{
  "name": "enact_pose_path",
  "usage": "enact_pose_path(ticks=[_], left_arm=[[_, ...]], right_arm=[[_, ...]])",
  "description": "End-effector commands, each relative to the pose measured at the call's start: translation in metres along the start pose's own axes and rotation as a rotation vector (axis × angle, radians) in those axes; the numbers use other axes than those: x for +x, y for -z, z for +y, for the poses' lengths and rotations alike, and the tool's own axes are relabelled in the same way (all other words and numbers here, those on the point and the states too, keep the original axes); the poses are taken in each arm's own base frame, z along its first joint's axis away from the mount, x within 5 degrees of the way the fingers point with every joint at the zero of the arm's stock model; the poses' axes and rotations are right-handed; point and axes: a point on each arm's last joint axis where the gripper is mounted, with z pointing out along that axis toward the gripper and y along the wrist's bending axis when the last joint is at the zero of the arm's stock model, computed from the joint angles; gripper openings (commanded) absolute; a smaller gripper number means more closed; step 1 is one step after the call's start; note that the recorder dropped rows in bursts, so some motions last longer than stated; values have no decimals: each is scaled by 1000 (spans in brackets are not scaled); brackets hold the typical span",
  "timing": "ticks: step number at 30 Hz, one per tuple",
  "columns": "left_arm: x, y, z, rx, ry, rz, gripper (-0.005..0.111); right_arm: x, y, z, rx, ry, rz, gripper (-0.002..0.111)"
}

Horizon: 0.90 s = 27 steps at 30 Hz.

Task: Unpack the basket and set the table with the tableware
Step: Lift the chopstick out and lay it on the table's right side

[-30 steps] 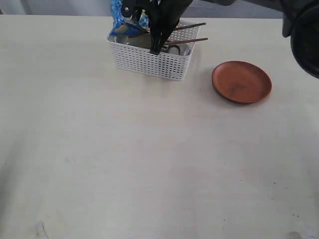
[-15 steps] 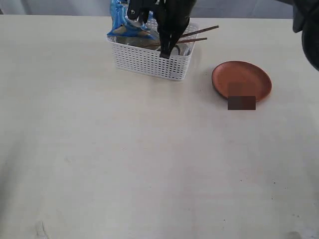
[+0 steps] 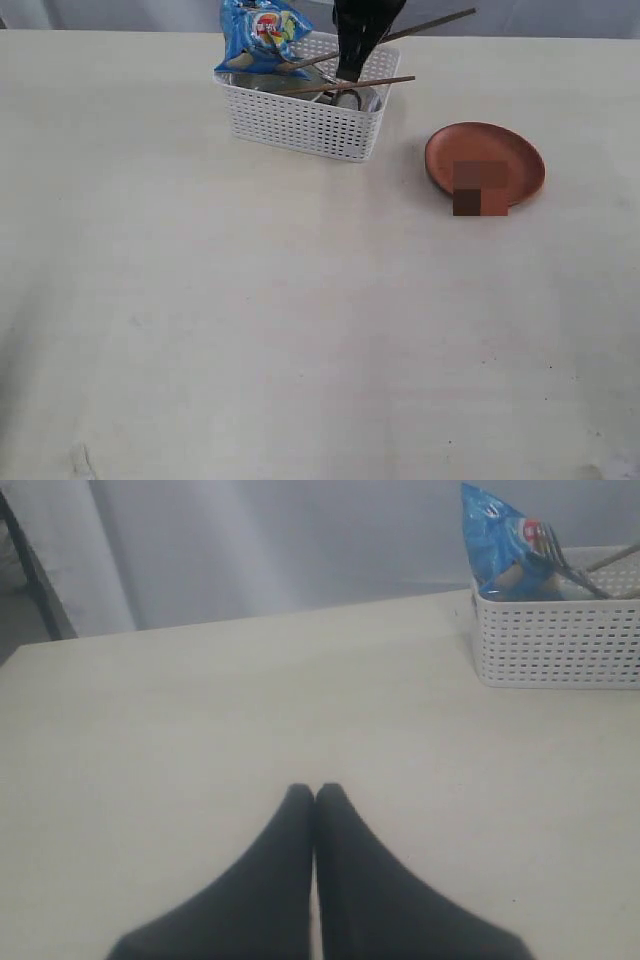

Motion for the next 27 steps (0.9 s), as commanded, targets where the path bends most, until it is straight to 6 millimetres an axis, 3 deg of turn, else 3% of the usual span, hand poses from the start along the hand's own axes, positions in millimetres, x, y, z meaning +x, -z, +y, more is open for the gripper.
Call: enact_pose_path(ticks=[1, 5, 12, 14, 15, 18, 20, 22, 24, 27], left_arm=[[0, 0, -1, 8, 7, -3, 0], [0, 0, -1, 8, 7, -3, 0], [0, 0, -1, 8, 7, -3, 0], [0, 0, -1, 8, 7, -3, 0], [0, 0, -1, 8, 7, -3, 0], [0, 0, -1, 8, 7, -3, 0], [0, 0, -1, 8, 7, -3, 0], [0, 0, -1, 8, 7, -3, 0], [0, 0, -1, 8, 7, -3, 0], [0, 0, -1, 8, 7, -3, 0]], right_arm=[[4, 35, -3, 4, -67, -20, 0], [16, 58, -10, 15, -249, -17, 0], [63, 96, -10, -15, -559, 49, 0], [86, 112, 2, -15, -720, 71, 0], [101, 121, 17, -24, -767, 94, 0], [136, 131, 42, 37, -956, 138, 0], [150, 123, 73, -67, -1079, 125, 0], [159, 93, 120, -224, -1170, 76, 0], [171, 64, 145, -235, -1226, 59, 0], [183, 44, 163, -218, -1221, 93, 0]])
